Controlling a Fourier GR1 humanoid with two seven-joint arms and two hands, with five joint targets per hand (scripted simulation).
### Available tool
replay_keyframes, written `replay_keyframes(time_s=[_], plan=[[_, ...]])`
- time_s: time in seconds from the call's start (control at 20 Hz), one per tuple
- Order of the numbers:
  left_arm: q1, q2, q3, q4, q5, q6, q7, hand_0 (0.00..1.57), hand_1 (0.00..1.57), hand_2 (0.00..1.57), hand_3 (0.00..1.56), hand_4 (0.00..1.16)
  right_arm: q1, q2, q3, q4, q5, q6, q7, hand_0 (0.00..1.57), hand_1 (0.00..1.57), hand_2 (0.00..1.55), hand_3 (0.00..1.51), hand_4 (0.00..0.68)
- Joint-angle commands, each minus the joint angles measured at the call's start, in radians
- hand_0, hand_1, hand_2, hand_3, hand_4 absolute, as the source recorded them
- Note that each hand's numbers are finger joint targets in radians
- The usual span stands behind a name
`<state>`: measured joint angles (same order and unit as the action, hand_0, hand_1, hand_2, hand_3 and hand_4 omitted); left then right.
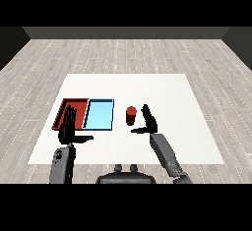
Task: Pick the red can and put it in the red box
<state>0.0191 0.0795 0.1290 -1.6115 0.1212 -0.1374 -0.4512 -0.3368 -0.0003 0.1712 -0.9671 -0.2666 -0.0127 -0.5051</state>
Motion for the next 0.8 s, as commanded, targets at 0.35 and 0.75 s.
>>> replay_keyframes(time_s=[0.35, 0.75], plan=[[0.016, 0.008, 0.011, 0.021, 0.005, -0.021, -0.025, 0.0, 0.0, 0.0, 0.0, 0.0, -0.168, 0.0, 0.122, 0.239, -0.211, -0.077, -0.112, 0.0, 0.0, 0.0, 0.0, 0.0], [0.007, -0.017, -0.015, -0.02, -0.022, 0.017, -0.005, 0.0, 0.0, 0.0, 0.0, 0.0, -0.193, -0.025, 0.004, 0.257, -0.124, 0.027, -0.041, 0.0, 0.0, 0.0, 0.0, 0.0]])
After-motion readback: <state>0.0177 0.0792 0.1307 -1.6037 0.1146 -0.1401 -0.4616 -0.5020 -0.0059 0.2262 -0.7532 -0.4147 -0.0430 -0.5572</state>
